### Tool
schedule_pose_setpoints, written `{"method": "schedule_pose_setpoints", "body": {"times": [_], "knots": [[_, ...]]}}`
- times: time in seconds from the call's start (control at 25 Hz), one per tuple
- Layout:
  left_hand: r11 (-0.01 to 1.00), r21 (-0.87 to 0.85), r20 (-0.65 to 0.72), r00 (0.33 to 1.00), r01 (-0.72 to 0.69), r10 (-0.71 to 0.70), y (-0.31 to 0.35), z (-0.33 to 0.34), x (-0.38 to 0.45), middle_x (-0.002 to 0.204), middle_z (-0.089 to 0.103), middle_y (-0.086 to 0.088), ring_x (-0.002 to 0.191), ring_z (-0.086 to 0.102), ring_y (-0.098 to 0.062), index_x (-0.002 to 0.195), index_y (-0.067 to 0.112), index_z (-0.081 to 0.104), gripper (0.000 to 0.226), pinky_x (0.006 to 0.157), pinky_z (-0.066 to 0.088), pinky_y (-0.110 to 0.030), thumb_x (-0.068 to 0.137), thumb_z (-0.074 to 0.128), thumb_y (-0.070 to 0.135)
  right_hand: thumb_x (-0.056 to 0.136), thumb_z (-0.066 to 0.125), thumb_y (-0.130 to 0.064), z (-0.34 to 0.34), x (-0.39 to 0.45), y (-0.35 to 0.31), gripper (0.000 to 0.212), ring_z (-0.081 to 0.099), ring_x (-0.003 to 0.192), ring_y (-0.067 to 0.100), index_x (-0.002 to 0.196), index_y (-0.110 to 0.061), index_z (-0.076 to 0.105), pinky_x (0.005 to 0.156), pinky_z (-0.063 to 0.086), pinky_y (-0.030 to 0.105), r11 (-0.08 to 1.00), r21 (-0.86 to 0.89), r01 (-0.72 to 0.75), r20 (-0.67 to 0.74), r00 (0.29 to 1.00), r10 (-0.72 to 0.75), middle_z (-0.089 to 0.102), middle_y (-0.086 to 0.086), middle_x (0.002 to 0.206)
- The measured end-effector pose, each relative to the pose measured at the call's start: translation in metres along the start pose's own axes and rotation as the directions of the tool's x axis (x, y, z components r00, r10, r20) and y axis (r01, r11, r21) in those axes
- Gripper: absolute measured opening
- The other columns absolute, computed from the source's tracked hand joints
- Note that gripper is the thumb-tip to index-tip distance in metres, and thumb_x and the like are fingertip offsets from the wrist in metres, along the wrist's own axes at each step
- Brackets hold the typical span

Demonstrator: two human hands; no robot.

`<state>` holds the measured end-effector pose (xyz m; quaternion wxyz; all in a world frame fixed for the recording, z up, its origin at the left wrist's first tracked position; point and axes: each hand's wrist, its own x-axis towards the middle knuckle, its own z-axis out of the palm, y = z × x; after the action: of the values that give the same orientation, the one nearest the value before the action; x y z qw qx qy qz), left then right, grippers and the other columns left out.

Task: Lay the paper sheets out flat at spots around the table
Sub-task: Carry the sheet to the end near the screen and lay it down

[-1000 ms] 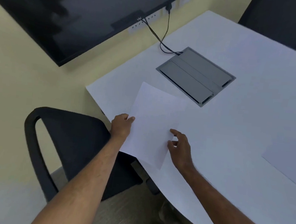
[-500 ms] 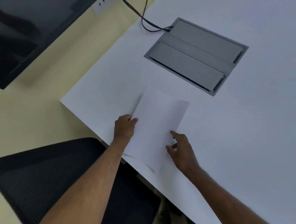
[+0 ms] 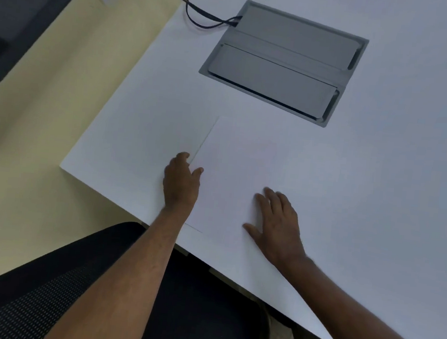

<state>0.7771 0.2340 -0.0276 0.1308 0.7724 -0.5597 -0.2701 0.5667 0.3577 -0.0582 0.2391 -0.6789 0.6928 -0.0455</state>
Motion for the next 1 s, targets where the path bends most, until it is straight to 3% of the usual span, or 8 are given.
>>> {"method": "schedule_pose_setpoints", "body": {"times": [0.12, 0.32, 1.0], "knots": [[0.978, 0.174, 0.043, 0.993, -0.119, 0.114, -0.012, 0.000, -0.006, 0.150, 0.048, -0.012, 0.138, 0.042, -0.033, 0.151, 0.012, 0.044, 0.059, 0.109, 0.040, -0.048, 0.098, 0.067, 0.026, 0.094, 0.065, -0.052, 0.004, 0.003, -0.007, 0.076, 0.027, 0.153, 0.036, 0.154, -0.013, 0.041, 0.124, 0.028, 0.049, 1.000, 0.027, -0.015, -0.009, 1.000, 0.015, 0.032, 0.010, 0.165], [0.908, 0.283, 0.179, 0.947, -0.310, 0.268, -0.035, 0.005, -0.007, 0.164, 0.037, -0.013, 0.151, 0.031, -0.032, 0.155, 0.010, 0.041, 0.055, 0.120, 0.030, -0.045, 0.104, 0.058, 0.020, 0.094, 0.063, -0.052, 0.004, 0.009, -0.015, 0.076, 0.024, 0.154, 0.036, 0.154, -0.011, 0.040, 0.127, 0.023, 0.047, 0.999, 0.029, -0.023, -0.013, 1.000, 0.023, 0.031, 0.011, 0.165], [0.872, 0.314, 0.224, 0.922, -0.376, 0.317, -0.045, 0.006, -0.004, 0.166, 0.033, -0.016, 0.153, 0.029, -0.036, 0.155, 0.005, 0.041, 0.052, 0.123, 0.033, -0.046, 0.106, 0.053, 0.017, 0.096, 0.058, -0.056, 0.001, 0.010, -0.020, 0.078, 0.021, 0.155, 0.032, 0.158, -0.015, 0.035, 0.128, 0.020, 0.043, 0.999, -0.016, -0.046, 0.008, 0.999, 0.046, 0.027, 0.006, 0.168]]}}
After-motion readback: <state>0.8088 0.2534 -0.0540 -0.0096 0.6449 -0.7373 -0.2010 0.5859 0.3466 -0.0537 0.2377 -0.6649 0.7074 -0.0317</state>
